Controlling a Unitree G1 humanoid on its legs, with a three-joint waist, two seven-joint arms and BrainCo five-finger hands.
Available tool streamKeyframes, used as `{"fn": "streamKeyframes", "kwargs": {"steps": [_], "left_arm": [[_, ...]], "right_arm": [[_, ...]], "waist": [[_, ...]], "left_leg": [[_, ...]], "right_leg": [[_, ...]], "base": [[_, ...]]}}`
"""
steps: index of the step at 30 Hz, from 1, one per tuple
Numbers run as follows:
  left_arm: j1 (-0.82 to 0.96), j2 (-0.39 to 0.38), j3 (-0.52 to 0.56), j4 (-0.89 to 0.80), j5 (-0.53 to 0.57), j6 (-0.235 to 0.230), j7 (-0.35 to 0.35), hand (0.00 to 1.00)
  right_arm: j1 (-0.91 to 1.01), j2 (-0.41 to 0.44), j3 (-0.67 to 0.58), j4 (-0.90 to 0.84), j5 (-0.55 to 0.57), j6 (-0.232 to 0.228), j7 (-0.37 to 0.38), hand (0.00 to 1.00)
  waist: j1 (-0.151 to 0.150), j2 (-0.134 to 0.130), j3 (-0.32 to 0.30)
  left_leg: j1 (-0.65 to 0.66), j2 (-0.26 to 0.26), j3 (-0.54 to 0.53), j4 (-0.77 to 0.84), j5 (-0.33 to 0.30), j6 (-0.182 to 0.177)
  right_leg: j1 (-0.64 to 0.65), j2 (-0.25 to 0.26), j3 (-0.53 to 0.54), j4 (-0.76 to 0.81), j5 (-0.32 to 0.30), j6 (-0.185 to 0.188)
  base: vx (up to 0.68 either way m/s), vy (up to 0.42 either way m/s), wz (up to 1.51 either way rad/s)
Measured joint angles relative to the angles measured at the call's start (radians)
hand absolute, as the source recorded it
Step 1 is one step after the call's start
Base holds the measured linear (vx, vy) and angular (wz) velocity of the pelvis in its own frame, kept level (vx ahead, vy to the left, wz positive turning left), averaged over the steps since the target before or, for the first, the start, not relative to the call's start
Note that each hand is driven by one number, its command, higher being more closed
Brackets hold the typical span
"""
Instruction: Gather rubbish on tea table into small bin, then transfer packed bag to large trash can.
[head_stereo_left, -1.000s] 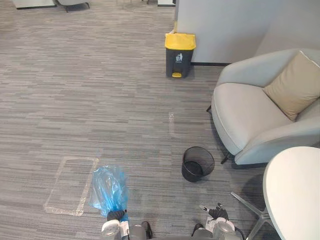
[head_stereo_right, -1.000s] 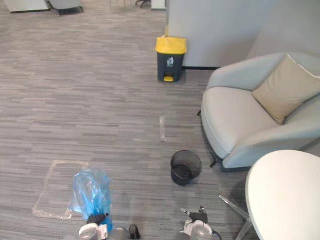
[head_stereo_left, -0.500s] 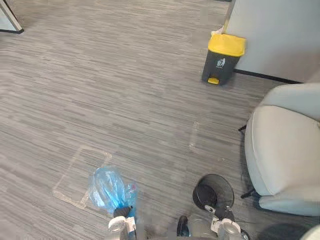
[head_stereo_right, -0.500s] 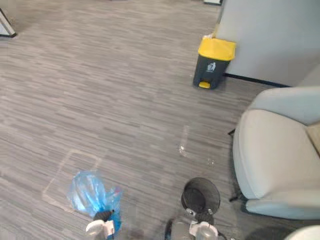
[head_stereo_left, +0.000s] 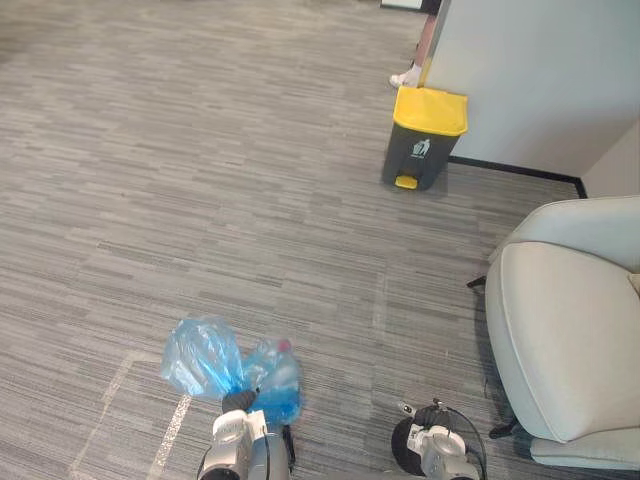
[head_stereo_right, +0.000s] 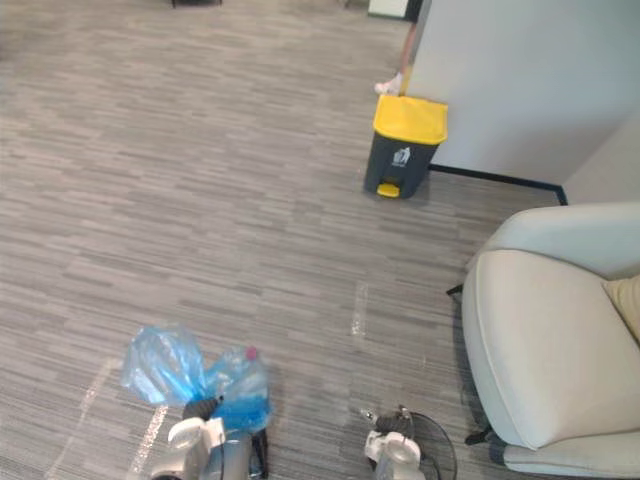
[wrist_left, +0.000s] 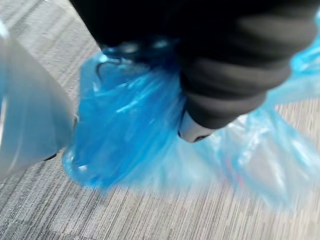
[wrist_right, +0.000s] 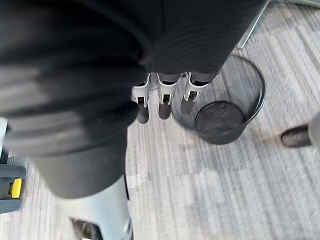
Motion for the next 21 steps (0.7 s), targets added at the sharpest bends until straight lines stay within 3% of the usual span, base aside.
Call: {"fn": "streamKeyframes", "kwargs": {"steps": [1,2,3,5,7,9,10,11,12,13,14,16,17,18,21], "left_arm": [[0.014,-0.002,-0.003,0.006,0.000,0.002,0.000,1.00],[0.011,0.001,-0.004,0.009,0.000,0.003,0.001,1.00],[0.003,0.010,-0.003,0.025,-0.001,0.009,0.003,1.00],[0.006,0.016,-0.002,0.050,-0.001,0.010,0.015,1.00],[0.003,0.014,-0.003,0.062,-0.001,0.011,0.021,1.00],[0.003,0.005,-0.001,0.069,-0.001,0.010,0.020,1.00],[0.003,0.003,-0.002,0.070,-0.001,0.010,0.020,1.00],[0.001,0.005,-0.003,0.081,-0.001,0.009,0.019,1.00],[-0.005,-0.009,0.000,0.102,-0.001,0.011,0.020,1.00],[-0.001,-0.014,-0.001,0.108,0.000,0.010,0.017,1.00],[-0.004,-0.014,-0.001,0.108,0.000,0.010,0.018,1.00],[-0.021,-0.010,0.007,0.105,0.000,0.010,0.017,1.00],[-0.021,-0.009,0.008,0.101,0.000,0.010,0.014,1.00],[-0.011,-0.009,0.011,0.088,0.000,0.010,0.012,1.00],[-0.004,-0.009,0.005,0.034,-0.001,0.008,-0.001,1.00]], "right_arm": [[0.008,-0.001,0.001,-0.001,-0.015,0.000,-0.001,0.00],[0.011,-0.002,0.001,0.000,-0.015,0.000,0.000,0.00],[0.028,-0.003,0.001,0.000,-0.015,0.004,-0.001,0.00],[0.041,-0.002,0.000,-0.009,-0.016,0.003,-0.006,0.00],[0.038,0.000,-0.002,-0.022,-0.016,0.002,-0.007,0.00],[0.035,-0.001,-0.007,-0.024,-0.016,0.003,-0.008,0.00],[0.036,-0.002,-0.008,-0.024,-0.017,0.003,-0.008,0.00],[0.044,-0.003,-0.009,-0.008,-0.015,0.003,-0.006,0.00],[0.032,-0.027,-0.024,0.001,-0.017,0.002,-0.008,0.00],[0.021,-0.037,-0.030,0.010,-0.017,0.004,-0.008,0.00],[0.020,-0.037,-0.031,0.010,-0.017,0.003,-0.008,0.00],[0.025,-0.035,-0.033,0.011,-0.017,0.006,-0.008,0.00],[0.028,-0.031,-0.028,0.013,-0.017,0.010,-0.010,0.00],[0.026,-0.023,-0.003,0.014,-0.016,0.011,-0.014,0.00],[0.015,0.000,0.028,0.020,-0.015,0.013,-0.018,0.00]], "waist": [[-0.004,0.004,0.003],[-0.008,0.009,0.009],[-0.017,0.010,0.014],[-0.019,0.005,0.012],[-0.035,0.004,0.010],[-0.048,0.004,0.010],[-0.051,0.003,0.009],[-0.055,-0.012,0.004],[-0.056,0.031,0.005],[-0.052,0.063,-0.007],[-0.056,0.067,-0.007],[-0.061,0.072,-0.004],[-0.056,0.072,0.001],[-0.047,0.061,0.010],[-0.026,0.037,0.019]], "left_leg": [[0.050,-0.004,0.013,-0.017,-0.029,0.000],[0.067,-0.004,0.014,-0.022,-0.034,0.000],[0.115,-0.005,0.027,-0.037,-0.049,-0.005],[0.190,-0.005,0.055,-0.091,-0.073,-0.019],[0.233,0.000,0.062,-0.120,-0.087,-0.037],[0.292,0.007,0.069,-0.167,-0.092,-0.050],[0.306,0.006,0.070,-0.174,-0.097,-0.063],[0.337,-0.011,0.058,-0.187,-0.112,-0.091],[0.363,0.012,0.041,-0.198,-0.113,-0.103],[0.373,0.039,0.003,-0.178,-0.106,-0.112],[0.364,0.049,-0.009,-0.146,-0.105,-0.111],[0.258,0.110,-0.089,0.134,-0.081,-0.108],[0.175,0.148,-0.140,0.350,-0.023,-0.114],[0.112,0.170,-0.154,0.528,-0.028,-0.116],[-0.038,0.175,-0.111,0.579,-0.058,-0.096]], "right_leg": [[-0.104,-0.009,0.029,0.225,0.084,0.020],[-0.137,-0.011,0.035,0.292,0.112,0.026],[-0.216,-0.009,0.035,0.439,0.087,0.013],[-0.327,0.002,-0.012,0.492,0.021,-0.014],[-0.382,0.004,-0.102,0.410,-0.015,-0.033],[-0.396,0.023,-0.218,0.144,-0.018,-0.062],[-0.393,0.032,-0.234,0.064,0.003,-0.073],[-0.371,0.051,-0.231,-0.074,0.112,-0.145],[-0.357,0.076,-0.245,-0.058,0.094,-0.143],[-0.351,0.104,-0.249,-0.043,0.032,-0.156],[-0.344,0.111,-0.253,-0.040,0.019,-0.157],[-0.275,0.140,-0.278,-0.066,-0.022,-0.163],[-0.205,0.161,-0.281,-0.105,-0.036,-0.174],[-0.128,0.181,-0.260,-0.144,-0.052,-0.187],[-0.014,0.188,-0.193,-0.225,-0.068,-0.178]], "base": [[0.19,0.157,-0.59],[0.20,0.107,-0.28],[0.18,0.051,-0.09],[0.23,0.007,-0.32],[0.26,-0.069,-0.17],[0.37,-0.143,0.00],[0.44,-0.169,0.11],[0.49,-0.143,0.00],[0.72,-0.194,-0.13],[0.52,-0.122,-0.20],[0.50,-0.177,0.02],[0.42,-0.190,0.22],[0.53,-0.139,-0.14],[0.44,-0.053,-0.35],[0.44,0.024,-0.67]]}}
